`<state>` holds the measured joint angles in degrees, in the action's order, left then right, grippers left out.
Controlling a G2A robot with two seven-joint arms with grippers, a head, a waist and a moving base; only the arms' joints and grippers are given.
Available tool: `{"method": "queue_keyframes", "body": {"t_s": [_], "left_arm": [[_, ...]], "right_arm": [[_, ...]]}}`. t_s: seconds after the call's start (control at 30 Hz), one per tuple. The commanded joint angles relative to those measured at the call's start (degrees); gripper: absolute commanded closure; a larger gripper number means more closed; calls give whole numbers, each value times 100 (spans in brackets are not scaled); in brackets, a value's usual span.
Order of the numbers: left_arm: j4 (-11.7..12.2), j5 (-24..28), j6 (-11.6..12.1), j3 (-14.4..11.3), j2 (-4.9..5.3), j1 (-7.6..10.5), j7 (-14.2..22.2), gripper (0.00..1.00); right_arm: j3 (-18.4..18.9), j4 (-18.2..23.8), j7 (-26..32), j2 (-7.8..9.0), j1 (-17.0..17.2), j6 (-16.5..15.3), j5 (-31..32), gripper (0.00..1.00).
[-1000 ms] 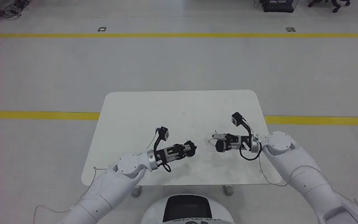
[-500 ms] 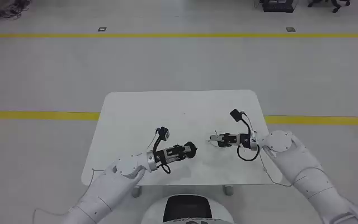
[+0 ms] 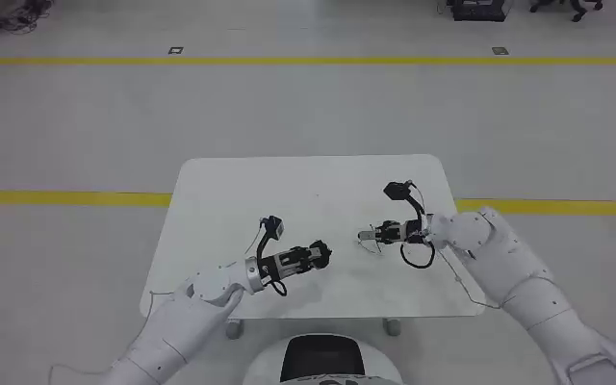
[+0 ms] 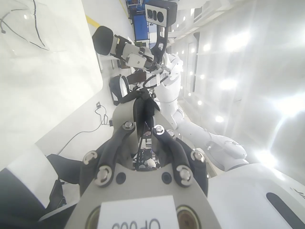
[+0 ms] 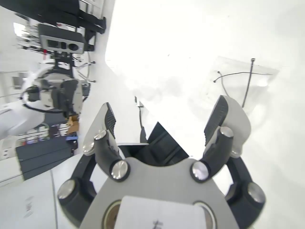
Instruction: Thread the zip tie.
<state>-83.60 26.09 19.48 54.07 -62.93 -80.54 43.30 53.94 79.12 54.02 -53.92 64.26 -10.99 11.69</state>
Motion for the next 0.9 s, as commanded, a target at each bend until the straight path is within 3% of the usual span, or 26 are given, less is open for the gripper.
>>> {"method": "queue_keyframes", "body": {"t_s": [0.0,0.07,0.37,0.53,0.87], "left_arm": [[-28,3,0,45,3,-18,107,100],[-48,-48,0,60,3,-30,263,100],[-77,-178,-19,49,1,-30,210,100],[27,-315,0,-3,-4,32,118,100],[29,-392,0,191,20,-46,243,100]], "right_arm": [[-107,-43,-33,-31,-95,22,256,0],[-236,-66,-44,-55,-172,-142,584,0],[-236,-66,-44,-55,-172,-142,584,0],[-236,-66,-44,-55,-172,-142,584,0],[-236,-66,-44,-55,-172,-142,584,0]]}}
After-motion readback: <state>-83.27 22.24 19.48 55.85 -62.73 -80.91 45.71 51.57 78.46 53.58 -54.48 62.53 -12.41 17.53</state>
